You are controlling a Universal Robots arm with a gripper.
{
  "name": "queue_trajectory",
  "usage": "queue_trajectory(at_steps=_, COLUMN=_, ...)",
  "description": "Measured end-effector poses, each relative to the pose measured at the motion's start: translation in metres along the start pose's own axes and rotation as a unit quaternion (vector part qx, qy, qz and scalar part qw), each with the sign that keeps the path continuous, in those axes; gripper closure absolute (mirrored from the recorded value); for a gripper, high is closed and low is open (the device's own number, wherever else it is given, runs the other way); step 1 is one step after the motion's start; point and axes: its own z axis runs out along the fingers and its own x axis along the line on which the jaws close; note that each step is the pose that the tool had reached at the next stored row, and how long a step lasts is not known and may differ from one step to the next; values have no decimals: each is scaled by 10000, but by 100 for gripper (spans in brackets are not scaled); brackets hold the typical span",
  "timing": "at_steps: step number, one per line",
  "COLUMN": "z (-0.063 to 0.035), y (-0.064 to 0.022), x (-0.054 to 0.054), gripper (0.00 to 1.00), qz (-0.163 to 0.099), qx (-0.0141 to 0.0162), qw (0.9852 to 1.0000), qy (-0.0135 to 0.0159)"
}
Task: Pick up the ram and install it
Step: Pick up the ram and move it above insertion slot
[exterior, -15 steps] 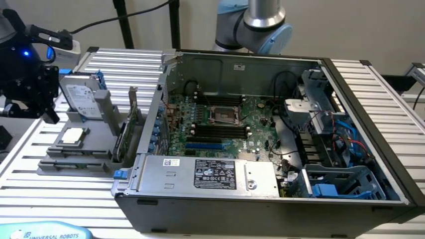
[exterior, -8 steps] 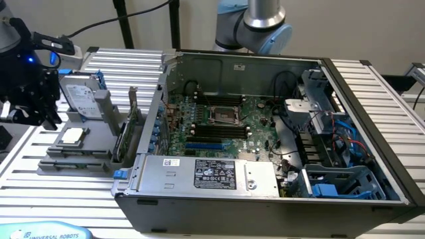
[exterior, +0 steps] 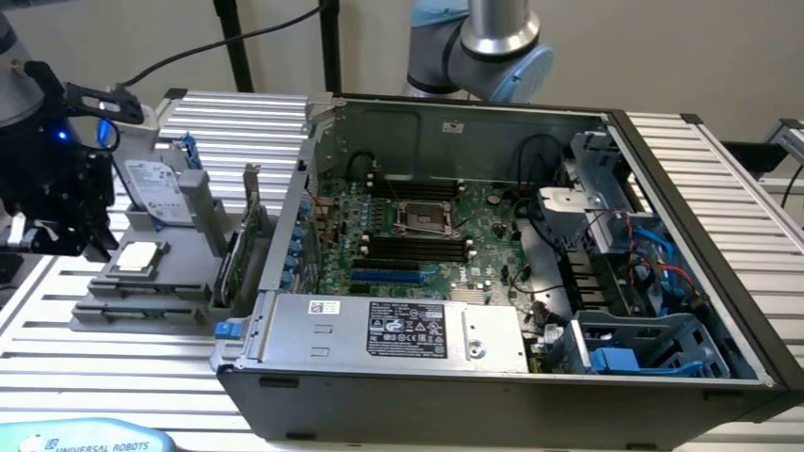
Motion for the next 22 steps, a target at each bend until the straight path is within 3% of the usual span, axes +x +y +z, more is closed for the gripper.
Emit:
queue_trajectory(at_steps=6, z=105, y=-5, x=90, gripper=75, qz=-72, qx=-2, qw=10000, qy=-2)
queue_trajectory(at_steps=22, z=393, y=-62, x=128, gripper=75, qz=-67, qx=-3, qw=10000, qy=-2)
